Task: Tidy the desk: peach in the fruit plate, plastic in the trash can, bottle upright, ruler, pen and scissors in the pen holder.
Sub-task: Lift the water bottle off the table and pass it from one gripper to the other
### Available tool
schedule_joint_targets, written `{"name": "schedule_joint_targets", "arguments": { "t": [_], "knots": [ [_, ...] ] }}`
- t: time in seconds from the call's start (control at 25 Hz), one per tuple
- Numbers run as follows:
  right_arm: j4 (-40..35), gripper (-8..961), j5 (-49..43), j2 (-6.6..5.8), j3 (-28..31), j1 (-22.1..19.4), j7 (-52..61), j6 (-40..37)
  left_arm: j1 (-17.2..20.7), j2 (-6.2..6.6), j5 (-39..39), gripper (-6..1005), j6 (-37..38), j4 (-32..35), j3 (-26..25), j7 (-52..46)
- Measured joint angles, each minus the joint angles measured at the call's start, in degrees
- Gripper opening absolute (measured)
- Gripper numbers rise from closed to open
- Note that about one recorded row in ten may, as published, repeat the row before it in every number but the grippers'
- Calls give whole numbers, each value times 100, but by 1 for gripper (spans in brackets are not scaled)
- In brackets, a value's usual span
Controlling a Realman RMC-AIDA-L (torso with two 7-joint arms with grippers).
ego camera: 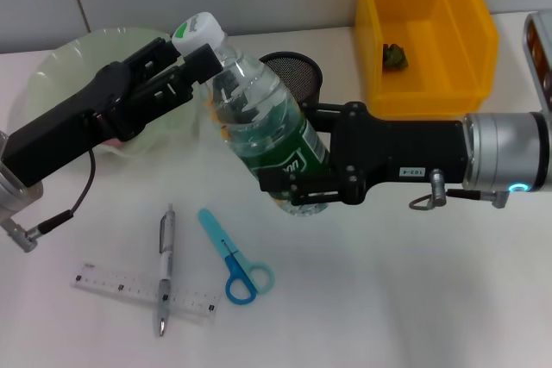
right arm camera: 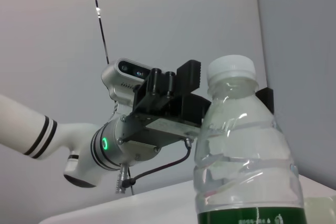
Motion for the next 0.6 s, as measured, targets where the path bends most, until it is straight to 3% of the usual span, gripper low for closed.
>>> {"name": "schedule_joint_targets", "arguments": {
  "t": [0.6],
  "knots": [
    [314,795,125,5,-23,129,-153,-35,2,-9,-120,810,52,-161,76,218]
  ]
}}
